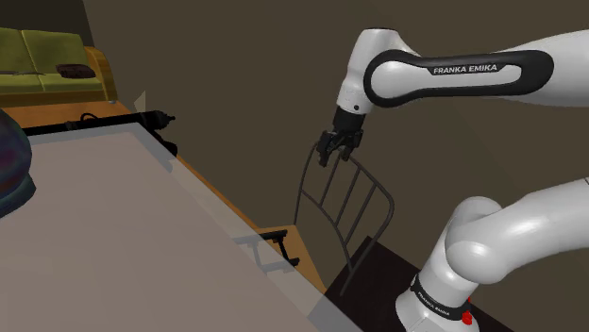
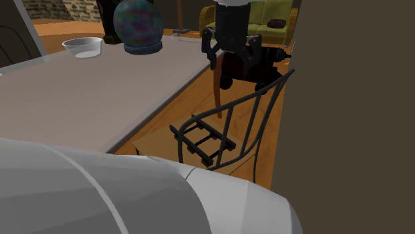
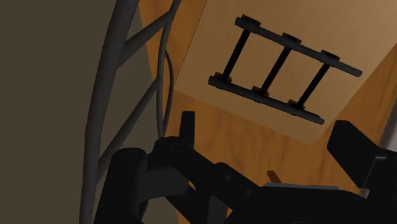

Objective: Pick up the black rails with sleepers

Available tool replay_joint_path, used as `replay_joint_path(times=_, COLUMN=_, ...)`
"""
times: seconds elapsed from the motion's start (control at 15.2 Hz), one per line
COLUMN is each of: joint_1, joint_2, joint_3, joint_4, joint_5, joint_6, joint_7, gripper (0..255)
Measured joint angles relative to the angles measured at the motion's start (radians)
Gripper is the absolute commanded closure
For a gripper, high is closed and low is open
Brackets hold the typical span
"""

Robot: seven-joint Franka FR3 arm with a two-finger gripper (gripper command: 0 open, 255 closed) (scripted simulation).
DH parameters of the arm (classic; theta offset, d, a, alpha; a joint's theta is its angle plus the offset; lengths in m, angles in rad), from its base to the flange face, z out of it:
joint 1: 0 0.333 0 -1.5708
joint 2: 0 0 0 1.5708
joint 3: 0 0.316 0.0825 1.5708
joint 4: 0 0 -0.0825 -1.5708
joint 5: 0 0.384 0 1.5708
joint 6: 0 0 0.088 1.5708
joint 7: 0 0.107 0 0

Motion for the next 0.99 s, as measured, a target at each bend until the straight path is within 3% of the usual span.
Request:
replay_joint_path(times=0.66, joint_1=-0.001, joint_2=0.241, joint_3=0.133, joint_4=-0.123, joint_5=0.014, joint_6=0.361, joint_7=0.198, gripper=0)
replay_joint_path(times=0.99, joint_1=-0.020, joint_2=0.413, joint_3=0.200, joint_4=-0.107, joint_5=-0.027, joint_6=0.514, joint_7=0.324, gripper=0)
